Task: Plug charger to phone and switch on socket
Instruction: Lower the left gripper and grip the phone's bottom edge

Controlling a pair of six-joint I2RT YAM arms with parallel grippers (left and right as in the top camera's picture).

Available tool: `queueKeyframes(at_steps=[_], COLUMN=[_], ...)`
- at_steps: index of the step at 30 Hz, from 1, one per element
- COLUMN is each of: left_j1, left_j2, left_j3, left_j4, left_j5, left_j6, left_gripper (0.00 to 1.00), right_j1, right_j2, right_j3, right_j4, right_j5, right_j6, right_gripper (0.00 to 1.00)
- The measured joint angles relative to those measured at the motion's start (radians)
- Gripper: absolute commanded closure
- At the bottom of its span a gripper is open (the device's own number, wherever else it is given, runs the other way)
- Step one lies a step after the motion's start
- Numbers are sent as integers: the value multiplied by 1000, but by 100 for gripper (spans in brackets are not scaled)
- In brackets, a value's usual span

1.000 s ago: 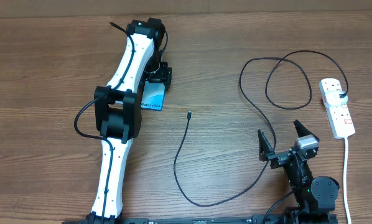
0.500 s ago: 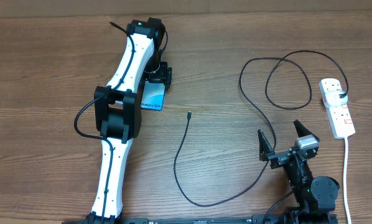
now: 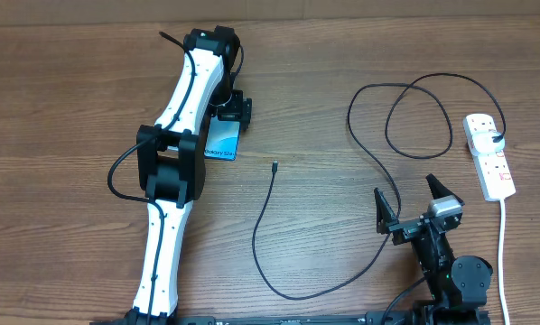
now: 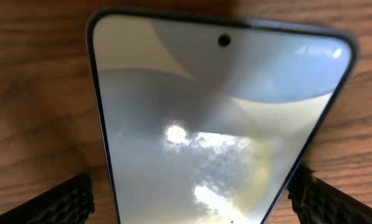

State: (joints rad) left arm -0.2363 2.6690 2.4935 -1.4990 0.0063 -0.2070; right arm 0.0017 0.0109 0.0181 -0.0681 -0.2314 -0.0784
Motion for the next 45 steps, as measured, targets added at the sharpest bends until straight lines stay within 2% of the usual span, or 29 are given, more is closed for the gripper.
queueKeyframes(at_steps=[3,6,22,25,26,27,45], left_j1=[0,0,0,0,0,0,4], left_j2=[0,0,0,0,0,0,-11], left_j3=[0,0,0,-5,-6,-7,-15], left_j4=[10,10,-13,-12,-11,-12,-16], left_j5=[2,5,3,4,4,4,24], left_j6=[0,0,0,0,-1,0,0], left_gripper=[16,18,21,28,36,38,39], right_j1=[0,0,0,0,0,0,0], right_j2=[0,0,0,0,0,0,0], right_j3=[0,0,0,0,0,0,0], right_j4=[0,0,0,0,0,0,0], right_j5=[0,0,0,0,0,0,0], right_j6=[0,0,0,0,0,0,0], right_gripper=[0,0,0,0,0,0,0])
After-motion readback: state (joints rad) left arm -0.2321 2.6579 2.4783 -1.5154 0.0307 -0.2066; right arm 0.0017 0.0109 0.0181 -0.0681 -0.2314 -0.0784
